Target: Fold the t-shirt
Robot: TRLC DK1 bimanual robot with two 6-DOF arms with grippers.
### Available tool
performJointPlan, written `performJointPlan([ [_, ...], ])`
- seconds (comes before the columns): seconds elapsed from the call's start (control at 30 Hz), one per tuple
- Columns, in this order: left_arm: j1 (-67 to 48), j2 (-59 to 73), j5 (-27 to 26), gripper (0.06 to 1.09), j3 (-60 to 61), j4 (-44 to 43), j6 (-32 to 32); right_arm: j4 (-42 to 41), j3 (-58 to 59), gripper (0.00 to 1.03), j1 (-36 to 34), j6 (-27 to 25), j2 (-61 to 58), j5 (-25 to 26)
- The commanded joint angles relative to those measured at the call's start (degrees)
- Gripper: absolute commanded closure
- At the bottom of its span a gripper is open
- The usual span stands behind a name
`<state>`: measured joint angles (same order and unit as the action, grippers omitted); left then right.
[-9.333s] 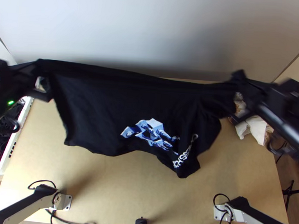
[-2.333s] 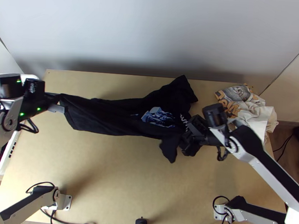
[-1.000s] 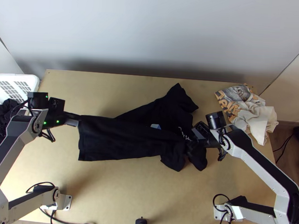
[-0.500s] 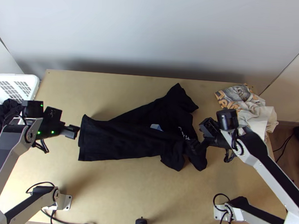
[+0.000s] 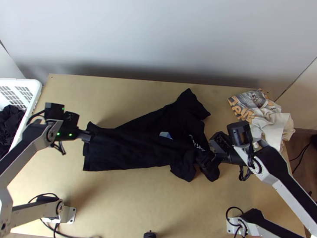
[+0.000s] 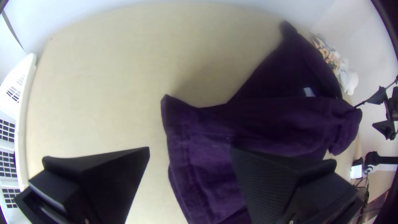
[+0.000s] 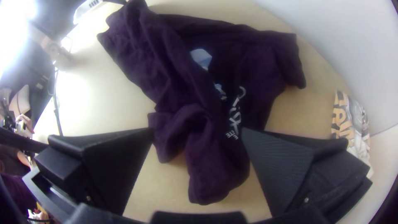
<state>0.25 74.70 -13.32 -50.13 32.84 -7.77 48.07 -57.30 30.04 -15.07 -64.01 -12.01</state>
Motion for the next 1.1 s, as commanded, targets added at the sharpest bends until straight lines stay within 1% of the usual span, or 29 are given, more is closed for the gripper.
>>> performJointPlan([
  [0.0, -3.3, 5.5, -0.5, 0.3, -2.1, -2.3, 2.8, 1.3, 0.9, 0.05, 2.2, 0.0, 0.7, 0.1],
  [0.07, -3.8, 5.5, -2.1, 0.49, -2.3, -1.7, 3.1, 2.2, 1.4, 0.05, 3.3, 0.0, 0.9, 0.0],
  [0.2, -3.8, 4.4, -3.2, 0.97, -3.0, -0.3, 3.1, 3.7, 4.6, 0.05, 7.7, 0.0, 2.5, 0.0],
  [0.23, -3.6, 4.0, -3.2, 1.06, -3.2, -0.3, 3.1, 3.8, 5.6, 0.05, 8.8, -0.2, 2.8, 0.0],
  [0.43, -3.1, 0.7, -3.2, 1.05, -5.7, 3.5, 3.0, 1.7, 9.7, 0.05, 14.3, -0.5, 2.4, 0.0],
  [0.67, -2.5, -3.4, -3.2, 1.05, -9.4, 8.8, 3.0, -1.7, 9.8, 0.05, 21.5, -0.4, -3.8, 0.0],
  [0.77, -2.0, -3.9, -3.2, 1.05, -9.4, 9.7, 3.0, -4.0, 10.2, 0.05, 23.0, -0.7, -7.3, 0.1],
  [0.87, -1.7, -3.9, -3.2, 1.05, -8.8, 9.8, 2.9, -7.7, 10.7, 0.05, 24.4, 0.1, -8.7, 0.1],
  [1.07, -1.2, -1.1, -2.8, 1.05, -7.1, 7.8, 2.3, -11.7, 11.7, 0.05, 25.9, 0.8, -10.9, 0.8],
])
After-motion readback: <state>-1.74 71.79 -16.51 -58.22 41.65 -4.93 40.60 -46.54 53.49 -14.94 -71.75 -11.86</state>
